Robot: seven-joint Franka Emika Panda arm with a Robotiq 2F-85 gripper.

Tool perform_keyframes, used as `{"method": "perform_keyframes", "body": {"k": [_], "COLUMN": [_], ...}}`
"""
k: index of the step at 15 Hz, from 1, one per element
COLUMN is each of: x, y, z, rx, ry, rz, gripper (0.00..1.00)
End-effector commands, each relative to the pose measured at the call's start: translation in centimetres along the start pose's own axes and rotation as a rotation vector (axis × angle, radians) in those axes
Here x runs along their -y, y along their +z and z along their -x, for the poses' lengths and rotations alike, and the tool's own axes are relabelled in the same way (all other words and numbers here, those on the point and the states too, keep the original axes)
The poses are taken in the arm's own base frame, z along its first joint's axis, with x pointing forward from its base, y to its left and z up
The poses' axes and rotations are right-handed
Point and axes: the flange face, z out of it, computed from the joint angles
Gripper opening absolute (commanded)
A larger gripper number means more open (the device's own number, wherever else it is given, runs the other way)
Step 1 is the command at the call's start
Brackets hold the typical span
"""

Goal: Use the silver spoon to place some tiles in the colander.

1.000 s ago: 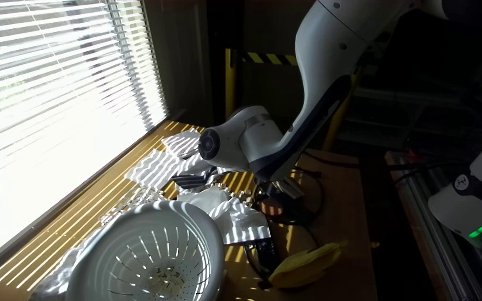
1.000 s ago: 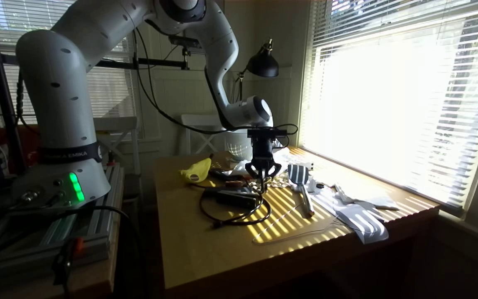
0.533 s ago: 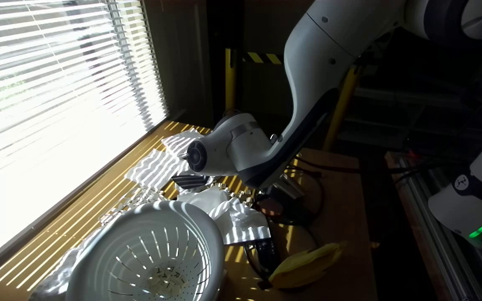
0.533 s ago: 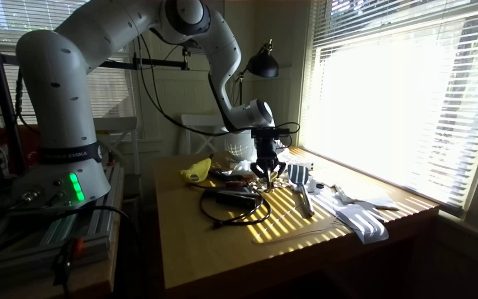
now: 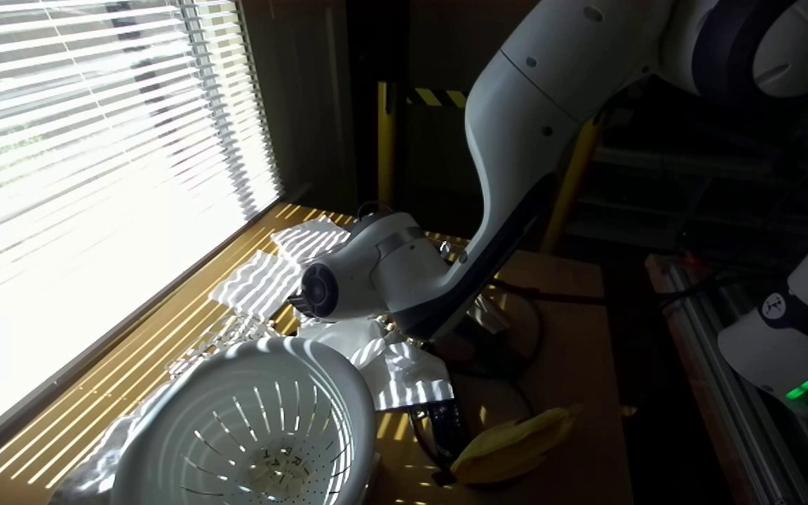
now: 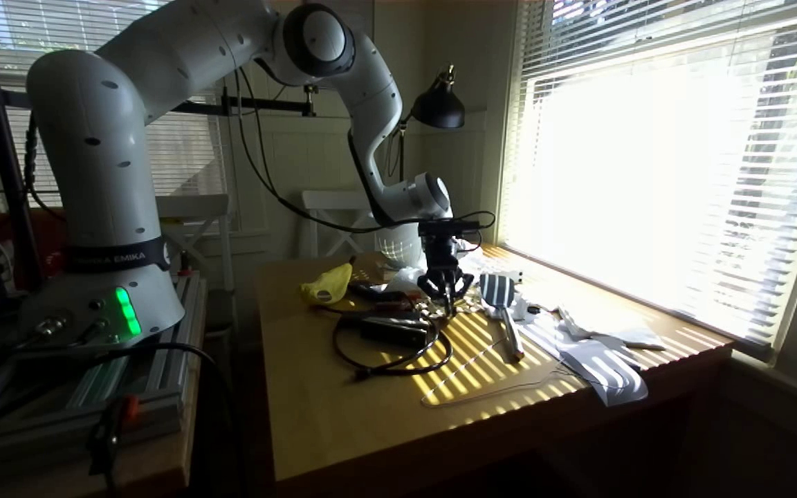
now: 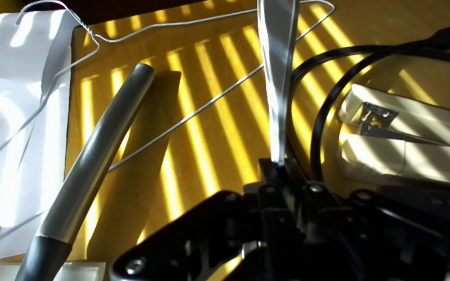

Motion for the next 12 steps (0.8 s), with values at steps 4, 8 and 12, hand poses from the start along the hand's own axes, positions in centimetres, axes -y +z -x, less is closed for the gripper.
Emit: {"method": "perform_keyframes", "body": {"k": [4,8,12], "x": [0.5,0.5,-0.3], "y": [-2.2,-3.0,-3.1], "z": [-2.4,-3.8,-4.9], "rx": [-0.027,-0.056,-0.082], "ry": [-0.066,-0.140,-0.193], "rz": [0.070,0.076,0.082], "gripper": [0.02,0.02,0.02]}}
